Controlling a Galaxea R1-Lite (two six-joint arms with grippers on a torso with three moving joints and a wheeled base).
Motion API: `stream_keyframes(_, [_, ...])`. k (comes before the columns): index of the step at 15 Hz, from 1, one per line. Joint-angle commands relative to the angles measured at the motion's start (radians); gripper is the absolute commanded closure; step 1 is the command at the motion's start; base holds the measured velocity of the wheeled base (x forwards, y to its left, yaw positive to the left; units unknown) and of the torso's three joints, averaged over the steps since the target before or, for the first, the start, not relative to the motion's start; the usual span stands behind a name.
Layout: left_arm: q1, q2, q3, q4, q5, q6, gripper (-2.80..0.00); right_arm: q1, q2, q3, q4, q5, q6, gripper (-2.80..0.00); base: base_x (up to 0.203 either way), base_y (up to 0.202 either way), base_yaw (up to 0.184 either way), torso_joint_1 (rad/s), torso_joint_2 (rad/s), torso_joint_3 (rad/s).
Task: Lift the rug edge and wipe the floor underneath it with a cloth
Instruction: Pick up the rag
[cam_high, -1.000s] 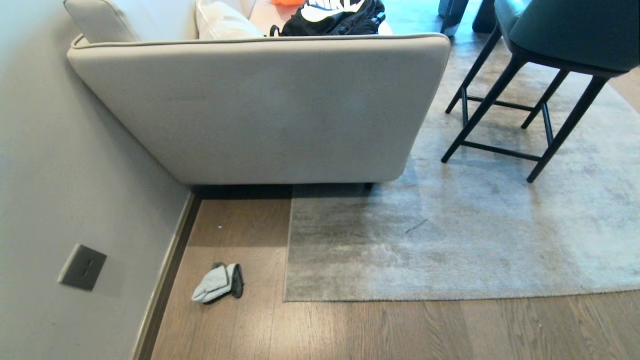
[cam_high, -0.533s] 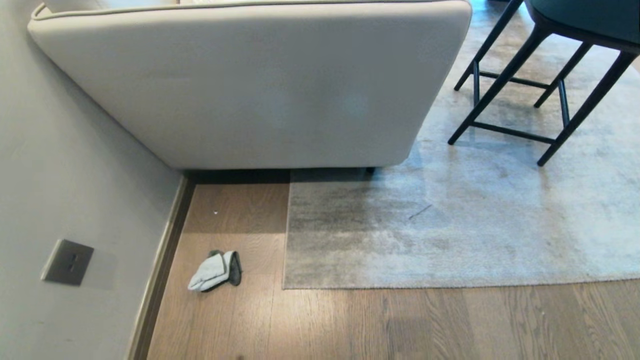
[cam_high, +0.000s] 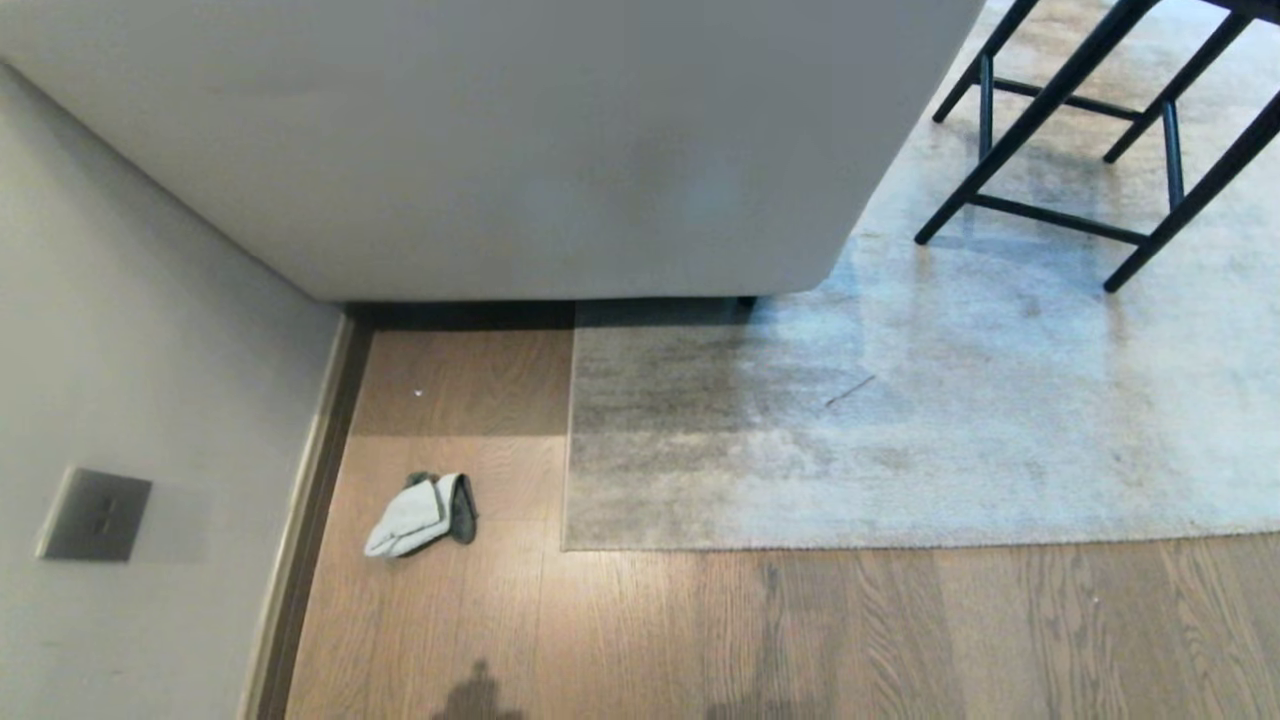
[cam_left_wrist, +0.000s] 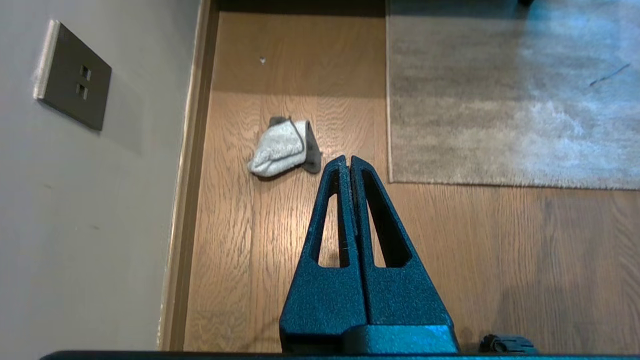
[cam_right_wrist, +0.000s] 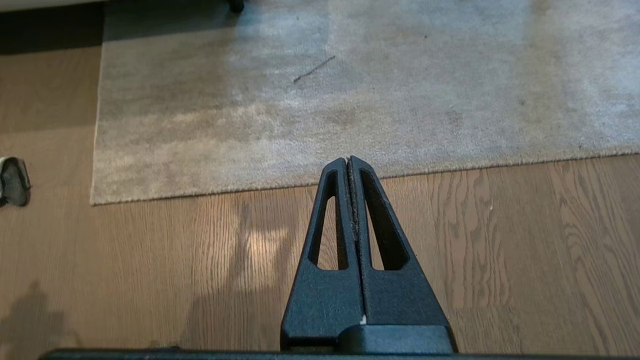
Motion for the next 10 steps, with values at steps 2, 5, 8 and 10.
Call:
stream_keyframes(2, [0.000,0.000,0.000,0.000,0.000,-0.001,0.00,0.001,0.000,0.000,0.000,0.000,0.001,0.00,0.000,0.000,0.000,0.001,0.00,-0.196])
stream_keyframes(5, [0.001,0.000,0.000,0.000,0.000,-0.001,0.00,0.001,0.000,0.000,0.000,0.000,0.001,0.00,0.000,0.000,0.000,0.001,0.00,-0.195])
stream_keyframes(8, [0.000,0.000,0.000,0.000,0.000,-0.001,0.00,0.001,0.000,0.000,0.000,0.000,0.001,0.00,0.000,0.000,0.000,0.001,0.00,-0.194])
stream_keyframes(10, [0.001,0.000,0.000,0.000,0.000,-0.001,0.00,0.001,0.000,0.000,0.000,0.000,0.001,0.00,0.000,0.000,0.000,0.008,0.00,-0.198])
